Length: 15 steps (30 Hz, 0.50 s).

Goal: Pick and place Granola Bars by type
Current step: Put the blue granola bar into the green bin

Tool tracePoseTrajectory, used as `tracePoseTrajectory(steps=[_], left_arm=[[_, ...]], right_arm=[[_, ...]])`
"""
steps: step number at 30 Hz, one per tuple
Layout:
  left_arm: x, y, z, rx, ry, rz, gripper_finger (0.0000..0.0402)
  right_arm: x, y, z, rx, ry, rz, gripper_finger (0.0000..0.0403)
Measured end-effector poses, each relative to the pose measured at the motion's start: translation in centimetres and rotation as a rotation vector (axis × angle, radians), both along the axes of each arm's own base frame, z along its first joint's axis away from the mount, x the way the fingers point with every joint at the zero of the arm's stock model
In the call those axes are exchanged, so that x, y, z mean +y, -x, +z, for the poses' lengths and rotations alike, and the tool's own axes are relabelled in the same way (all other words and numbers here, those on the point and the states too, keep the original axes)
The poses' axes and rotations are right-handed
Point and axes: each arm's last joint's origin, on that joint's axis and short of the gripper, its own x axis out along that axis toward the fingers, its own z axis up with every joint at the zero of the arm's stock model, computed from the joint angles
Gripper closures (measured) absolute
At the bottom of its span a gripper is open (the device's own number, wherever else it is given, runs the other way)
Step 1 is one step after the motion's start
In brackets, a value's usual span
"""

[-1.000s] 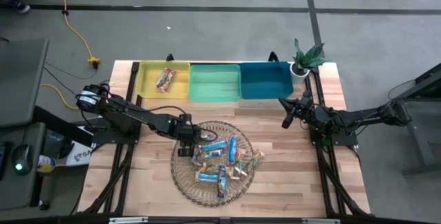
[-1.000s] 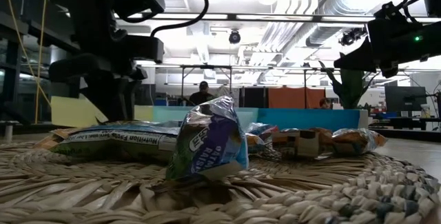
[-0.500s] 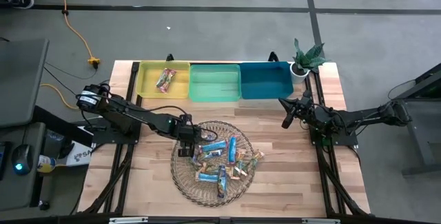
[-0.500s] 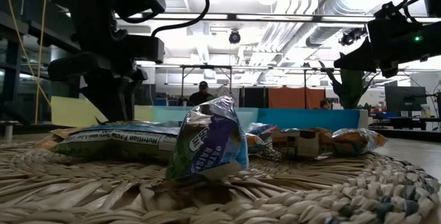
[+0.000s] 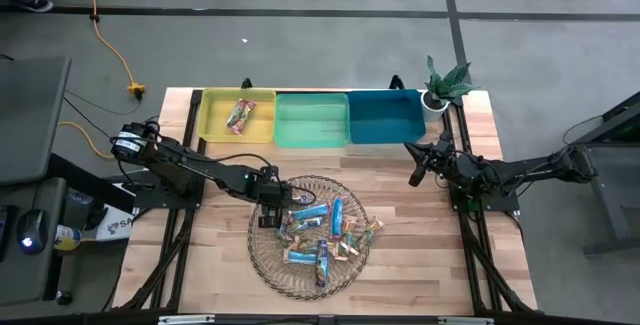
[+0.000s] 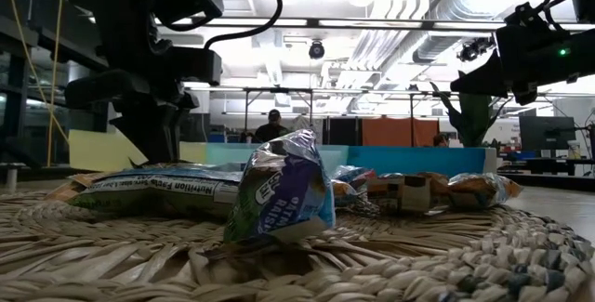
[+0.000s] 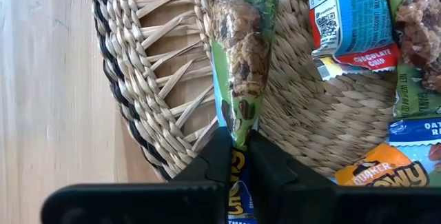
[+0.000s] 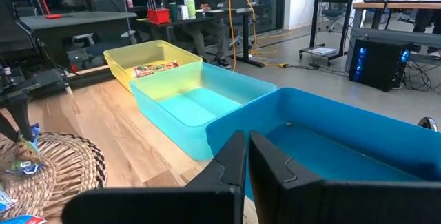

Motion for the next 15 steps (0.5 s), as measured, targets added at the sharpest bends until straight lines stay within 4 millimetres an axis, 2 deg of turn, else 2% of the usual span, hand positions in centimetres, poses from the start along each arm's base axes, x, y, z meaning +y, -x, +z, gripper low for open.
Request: tracePoseTrajectory(steps=[3, 7, 15], left_arm=[[0.0, 0.1, 0.1, -0.004, 0.004, 0.011, 0.0381], [0.1, 0.2, 1.2, -0.037, -0.017, 0.036, 0.0382], [0.7, 0.1, 6.3, -0.160, -0.174, 0.127, 0.0382]], right_arm=[[0.0, 0.0, 0.0, 0.000, 0.000, 0.000, 0.0402], [0.0, 0.0, 0.0, -0.001, 0.000, 0.000, 0.0402], [0.0, 0.0, 0.1, -0.008, -0.001, 0.000, 0.0402]])
